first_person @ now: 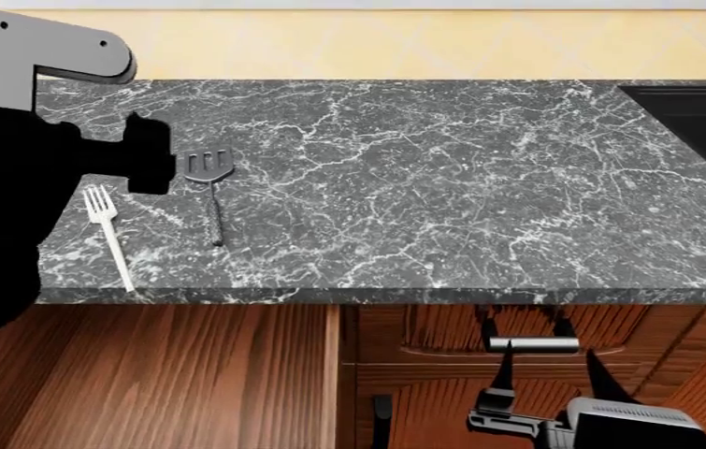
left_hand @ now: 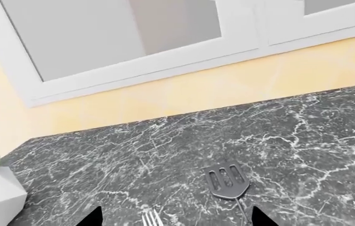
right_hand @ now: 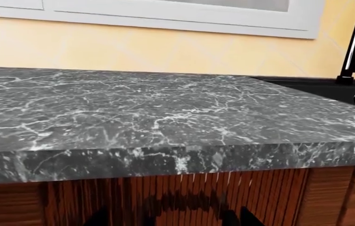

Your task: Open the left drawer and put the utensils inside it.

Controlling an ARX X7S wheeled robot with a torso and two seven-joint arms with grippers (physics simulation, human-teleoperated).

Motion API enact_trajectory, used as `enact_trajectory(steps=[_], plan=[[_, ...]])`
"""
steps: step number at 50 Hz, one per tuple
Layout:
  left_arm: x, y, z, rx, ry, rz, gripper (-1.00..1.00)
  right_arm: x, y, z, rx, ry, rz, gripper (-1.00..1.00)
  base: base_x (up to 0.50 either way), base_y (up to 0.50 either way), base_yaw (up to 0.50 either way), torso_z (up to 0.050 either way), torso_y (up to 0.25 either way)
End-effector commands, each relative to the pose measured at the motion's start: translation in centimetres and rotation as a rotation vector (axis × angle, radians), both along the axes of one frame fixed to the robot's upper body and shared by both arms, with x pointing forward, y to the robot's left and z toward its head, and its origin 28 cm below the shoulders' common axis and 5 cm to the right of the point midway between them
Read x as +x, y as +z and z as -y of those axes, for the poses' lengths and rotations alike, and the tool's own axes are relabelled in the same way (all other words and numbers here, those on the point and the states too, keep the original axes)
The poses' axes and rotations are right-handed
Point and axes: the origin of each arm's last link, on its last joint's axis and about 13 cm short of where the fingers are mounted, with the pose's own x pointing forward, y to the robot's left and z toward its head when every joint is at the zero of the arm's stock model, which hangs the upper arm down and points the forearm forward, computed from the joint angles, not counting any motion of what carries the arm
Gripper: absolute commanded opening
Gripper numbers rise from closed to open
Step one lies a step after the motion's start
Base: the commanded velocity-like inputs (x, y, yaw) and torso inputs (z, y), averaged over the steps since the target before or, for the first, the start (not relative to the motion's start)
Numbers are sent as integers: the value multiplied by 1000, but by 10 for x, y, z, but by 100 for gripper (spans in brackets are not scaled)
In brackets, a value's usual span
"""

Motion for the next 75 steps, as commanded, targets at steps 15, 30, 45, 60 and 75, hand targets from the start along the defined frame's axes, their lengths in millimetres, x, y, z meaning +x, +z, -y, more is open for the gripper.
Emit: enact_trajectory(steps=[15, 30, 45, 60, 75], plan=[[59, -12, -8, -58, 178, -174, 100, 2, -6, 1, -25, -3, -16, 100, 0, 0, 0, 0, 0], [65, -11, -5, -138, 211, -239, 100, 2, -2, 1, -22, -9, -15, 100, 0, 0, 0, 0, 0], [64, -11, -4, -176, 220, -257, 100, 3, -4, 2, -22, -13, -14, 100, 0, 0, 0, 0, 0], [63, -11, -3, -253, 238, -315, 100, 6, -9, 3, -24, -12, -17, 100, 0, 0, 0, 0, 0], [63, -11, -3, -279, 252, -354, 100, 5, -9, 2, -27, -10, -21, 100, 0, 0, 0, 0, 0]])
